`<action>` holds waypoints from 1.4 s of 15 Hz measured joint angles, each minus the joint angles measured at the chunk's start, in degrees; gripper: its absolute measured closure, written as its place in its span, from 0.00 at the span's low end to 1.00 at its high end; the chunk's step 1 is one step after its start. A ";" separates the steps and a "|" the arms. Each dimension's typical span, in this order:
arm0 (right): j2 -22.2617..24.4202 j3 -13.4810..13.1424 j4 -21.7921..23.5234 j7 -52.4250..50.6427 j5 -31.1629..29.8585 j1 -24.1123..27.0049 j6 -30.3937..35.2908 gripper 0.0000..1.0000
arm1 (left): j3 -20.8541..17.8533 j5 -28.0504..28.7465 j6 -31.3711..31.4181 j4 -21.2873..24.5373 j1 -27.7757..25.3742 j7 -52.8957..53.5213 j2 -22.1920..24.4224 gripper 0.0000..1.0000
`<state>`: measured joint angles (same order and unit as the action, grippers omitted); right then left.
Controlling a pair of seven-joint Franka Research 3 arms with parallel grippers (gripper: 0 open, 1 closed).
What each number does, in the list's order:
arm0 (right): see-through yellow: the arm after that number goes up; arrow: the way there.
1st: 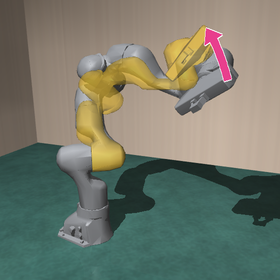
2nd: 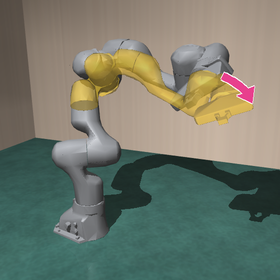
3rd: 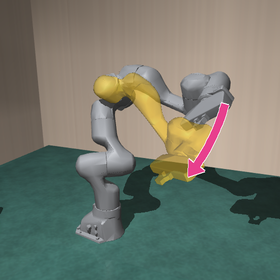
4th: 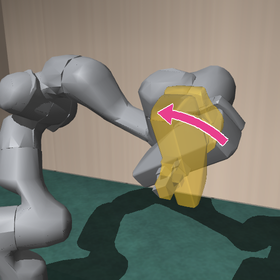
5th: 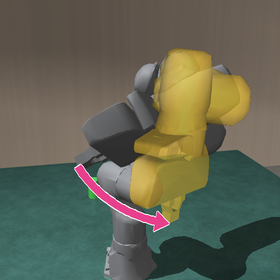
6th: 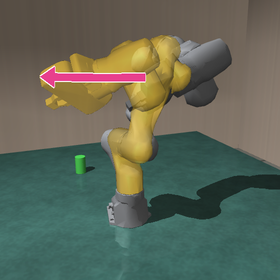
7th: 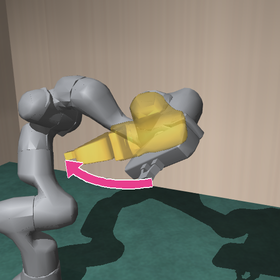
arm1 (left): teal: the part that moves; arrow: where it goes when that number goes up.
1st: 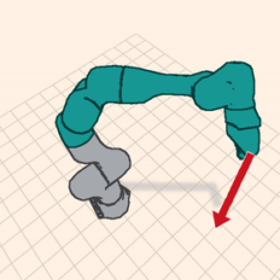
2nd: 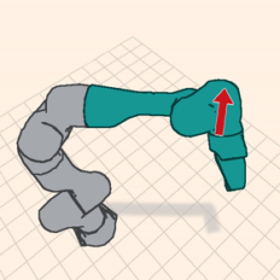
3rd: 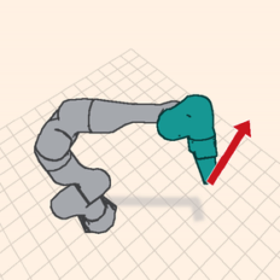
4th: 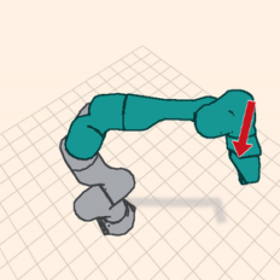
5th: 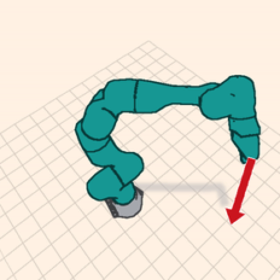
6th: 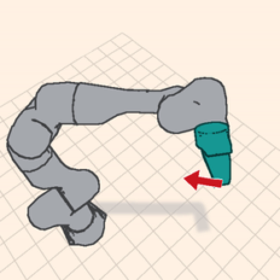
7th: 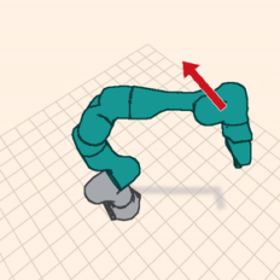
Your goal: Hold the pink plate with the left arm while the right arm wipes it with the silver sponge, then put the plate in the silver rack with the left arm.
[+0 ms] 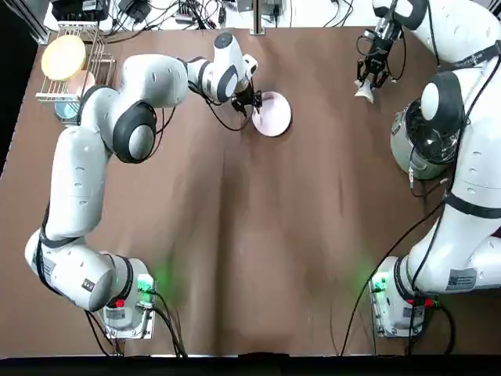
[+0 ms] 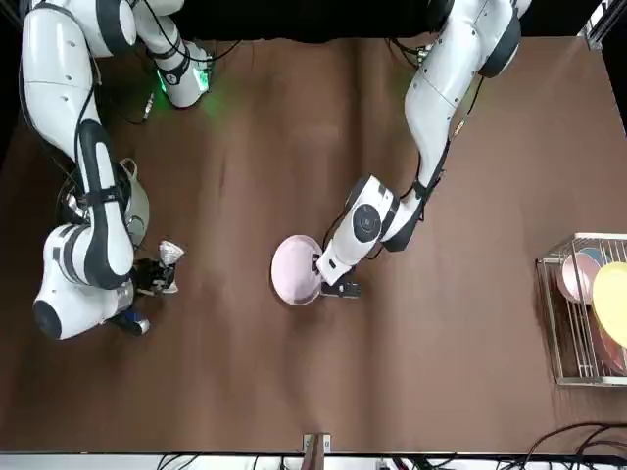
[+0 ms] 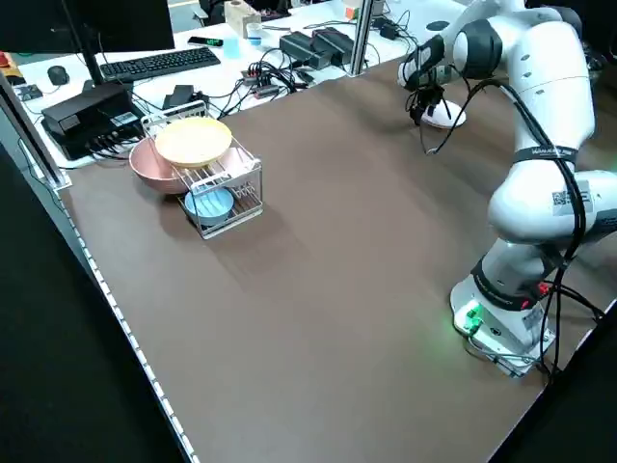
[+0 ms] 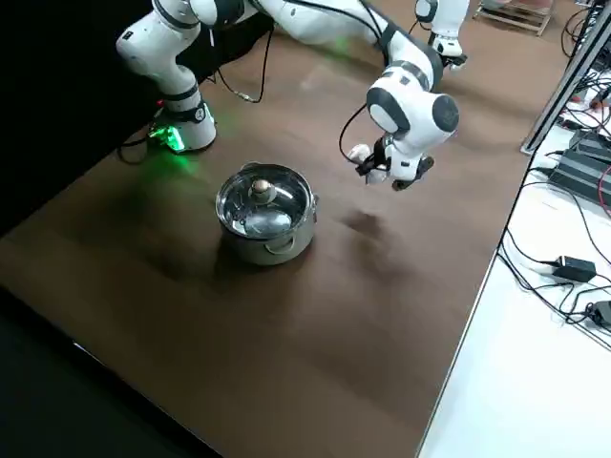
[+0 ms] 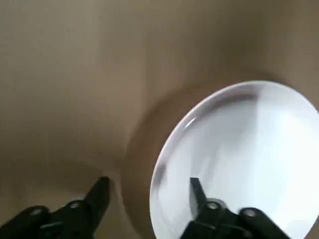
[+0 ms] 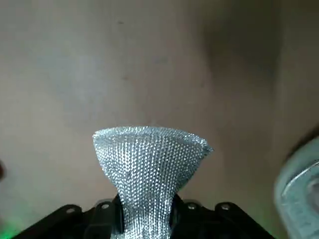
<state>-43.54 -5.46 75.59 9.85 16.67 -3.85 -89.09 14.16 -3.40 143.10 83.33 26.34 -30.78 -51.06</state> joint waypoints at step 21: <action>-5.05 0.06 4.11 -7.54 -6.28 0.60 -4.83 0.66 | -0.12 0.00 0.14 -0.37 0.25 -2.62 0.34 0.98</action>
<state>-48.59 -5.40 79.70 2.31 10.39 -3.25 -93.92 14.04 -3.39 143.24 82.96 26.59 -33.41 -50.73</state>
